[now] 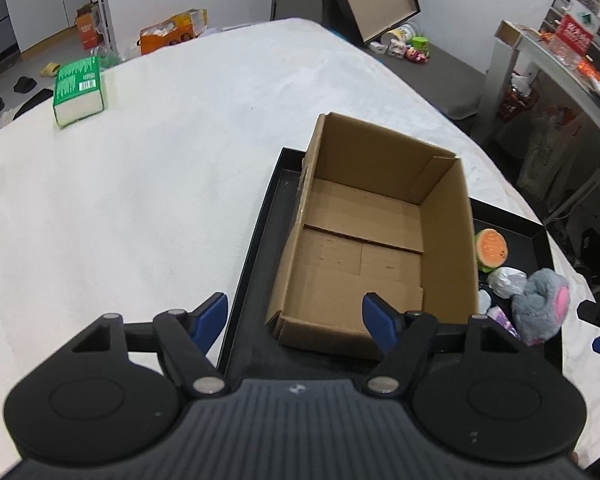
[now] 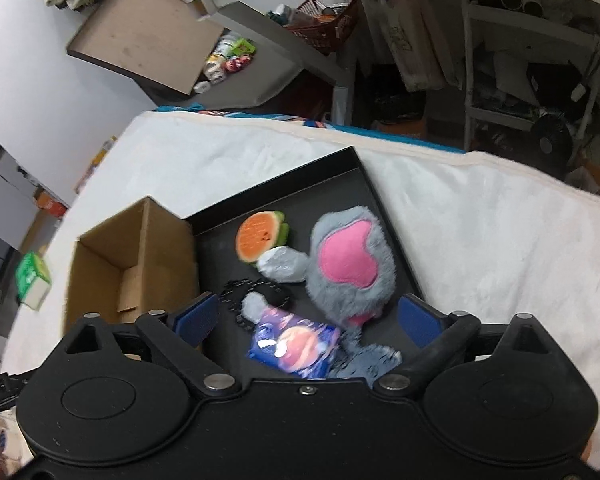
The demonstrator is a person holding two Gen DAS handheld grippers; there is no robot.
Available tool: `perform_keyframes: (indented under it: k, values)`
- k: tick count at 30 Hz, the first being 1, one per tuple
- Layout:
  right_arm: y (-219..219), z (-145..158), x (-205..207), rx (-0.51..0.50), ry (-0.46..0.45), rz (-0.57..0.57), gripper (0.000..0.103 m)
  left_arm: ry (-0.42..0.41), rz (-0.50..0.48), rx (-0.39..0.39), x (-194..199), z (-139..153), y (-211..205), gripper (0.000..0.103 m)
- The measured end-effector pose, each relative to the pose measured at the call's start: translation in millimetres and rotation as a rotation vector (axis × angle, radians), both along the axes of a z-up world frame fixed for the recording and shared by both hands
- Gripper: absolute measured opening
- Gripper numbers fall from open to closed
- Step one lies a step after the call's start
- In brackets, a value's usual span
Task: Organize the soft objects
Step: 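Grasp the cardboard box wall with the left tool while the right tool approaches the grey plush, then grasp the grey pink-eared plush with the right tool while the left tool holds the box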
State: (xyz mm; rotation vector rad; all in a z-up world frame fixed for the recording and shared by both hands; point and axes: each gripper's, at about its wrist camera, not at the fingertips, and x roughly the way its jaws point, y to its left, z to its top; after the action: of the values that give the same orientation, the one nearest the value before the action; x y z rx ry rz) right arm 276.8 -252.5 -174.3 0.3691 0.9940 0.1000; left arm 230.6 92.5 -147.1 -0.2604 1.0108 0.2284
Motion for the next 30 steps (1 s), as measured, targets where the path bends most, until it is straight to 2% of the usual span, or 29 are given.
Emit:
perform_keyframes:
  k: [8,12,17,20,23,24,26,27,30]
  values:
    - [-5.9,-34.4,20.1,-0.009,0.088,-0.048,0.096,0.045,0.014,-0.009,20.8,-23.4,2.5,0.071]
    - [-7.6,-46.8,25.7,-0.017,0.133,-0.067,0.096,0.055,0.019,-0.02,25.8,-30.4,4.2,0.064]
    - [-7.8,-53.0,34.2,-0.025,0.137,-0.065,0.097,0.076,0.006,-0.011,30.1,-37.9,5.5,0.054]
    - [-13.1,-56.1,38.3,0.024,0.143,-0.076,0.097,0.089,0.015,-0.017,31.1,-43.1,8.6,0.045]
    - [-10.7,-58.5,41.4,-0.016,0.139,-0.077,0.097,0.088,0.023,-0.016,30.7,-45.3,8.7,0.028]
    - [-9.3,-58.6,42.1,-0.029,0.132,-0.072,0.096,0.084,0.027,-0.012,29.9,-45.4,8.5,0.02]
    - [-6.4,-57.7,42.9,-0.028,0.105,-0.058,0.093,0.086,0.031,-0.017,29.8,-46.5,9.1,0.013]
    - [-4.7,-57.5,43.0,-0.022,0.093,-0.041,0.085,0.085,0.034,-0.019,29.7,-46.4,9.0,0.01]
    - [2.1,-59.5,44.1,-0.026,0.089,0.014,0.063,0.073,0.029,-0.015,28.2,-43.5,8.2,0.01]
